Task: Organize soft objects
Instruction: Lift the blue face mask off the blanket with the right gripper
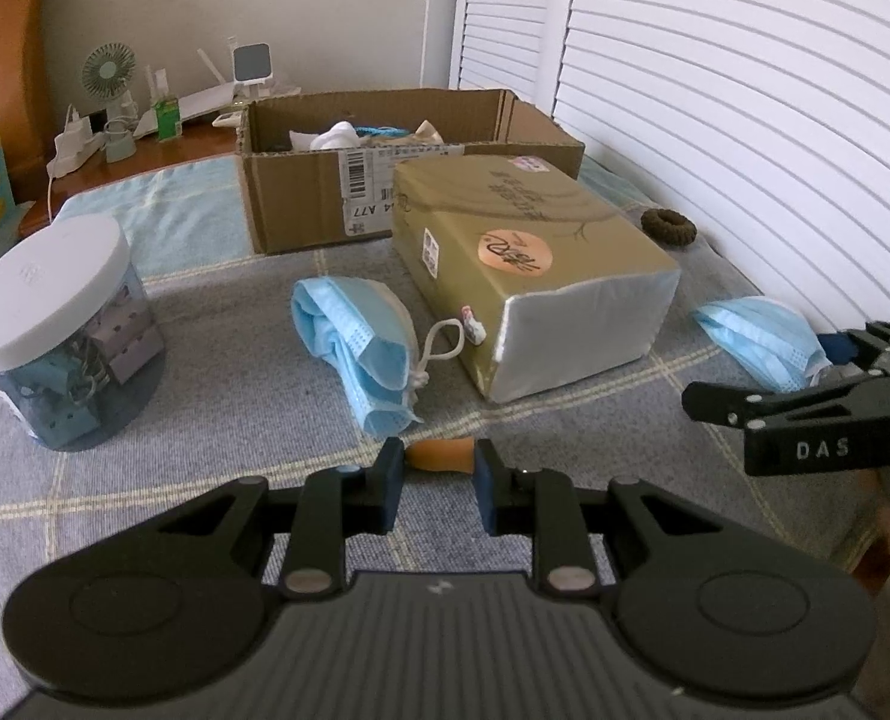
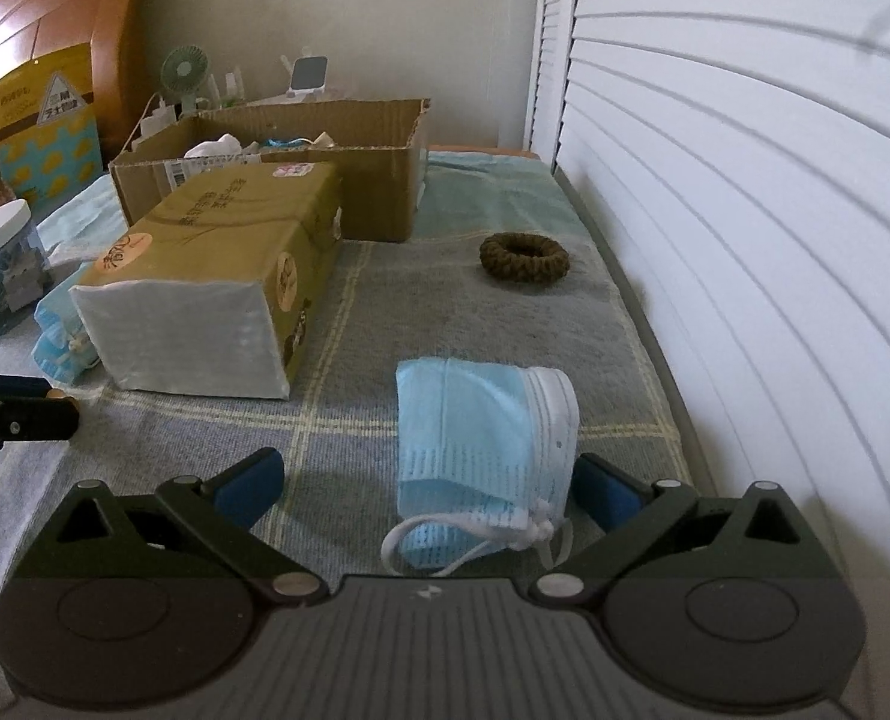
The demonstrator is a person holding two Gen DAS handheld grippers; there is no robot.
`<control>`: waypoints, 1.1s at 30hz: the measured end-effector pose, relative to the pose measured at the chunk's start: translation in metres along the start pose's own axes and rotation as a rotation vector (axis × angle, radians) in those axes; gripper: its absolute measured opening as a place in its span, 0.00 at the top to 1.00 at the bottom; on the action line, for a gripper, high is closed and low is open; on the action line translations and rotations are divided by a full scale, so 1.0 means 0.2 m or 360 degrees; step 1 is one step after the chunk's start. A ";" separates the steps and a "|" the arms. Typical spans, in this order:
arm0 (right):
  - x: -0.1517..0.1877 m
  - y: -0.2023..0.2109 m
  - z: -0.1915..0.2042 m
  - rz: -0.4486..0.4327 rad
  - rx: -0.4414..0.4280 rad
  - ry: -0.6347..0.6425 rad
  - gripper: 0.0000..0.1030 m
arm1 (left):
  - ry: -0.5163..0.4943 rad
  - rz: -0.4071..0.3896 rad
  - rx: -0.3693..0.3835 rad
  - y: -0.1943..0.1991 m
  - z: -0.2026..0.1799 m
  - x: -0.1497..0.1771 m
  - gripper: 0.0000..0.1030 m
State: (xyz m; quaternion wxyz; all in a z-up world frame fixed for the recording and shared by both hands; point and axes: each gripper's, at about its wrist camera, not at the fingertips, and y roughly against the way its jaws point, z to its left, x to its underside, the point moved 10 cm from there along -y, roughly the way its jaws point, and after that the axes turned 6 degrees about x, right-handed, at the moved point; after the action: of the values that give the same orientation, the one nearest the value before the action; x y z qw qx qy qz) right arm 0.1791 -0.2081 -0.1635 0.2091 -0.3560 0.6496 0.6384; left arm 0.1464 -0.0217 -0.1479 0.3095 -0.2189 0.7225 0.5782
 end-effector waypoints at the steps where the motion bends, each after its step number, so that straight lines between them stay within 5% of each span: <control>1: -0.01 -0.01 0.00 0.0003 -0.0002 0.0003 0.00 | 0.0002 -0.0001 0.0000 0.00 0.00 0.00 0.77; 14: -0.06 -0.06 0.01 0.0060 -0.0016 0.0010 0.00 | -0.0002 -0.0004 -0.0002 -0.01 0.00 -0.01 0.76; 27: -0.07 0.03 -0.04 0.0075 0.0039 -0.0046 0.44 | -0.0018 0.0018 0.0018 -0.01 0.01 -0.01 0.77; 33: -0.07 0.09 -0.05 0.0059 0.0032 -0.0058 0.49 | -0.0074 0.0020 0.0029 0.01 0.00 -0.02 0.77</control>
State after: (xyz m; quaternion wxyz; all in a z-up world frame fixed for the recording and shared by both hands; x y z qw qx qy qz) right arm 0.1776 -0.2166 -0.1394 0.2127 -0.3301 0.6585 0.6420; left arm 0.1482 -0.0207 -0.1428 0.3247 -0.1980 0.7216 0.5785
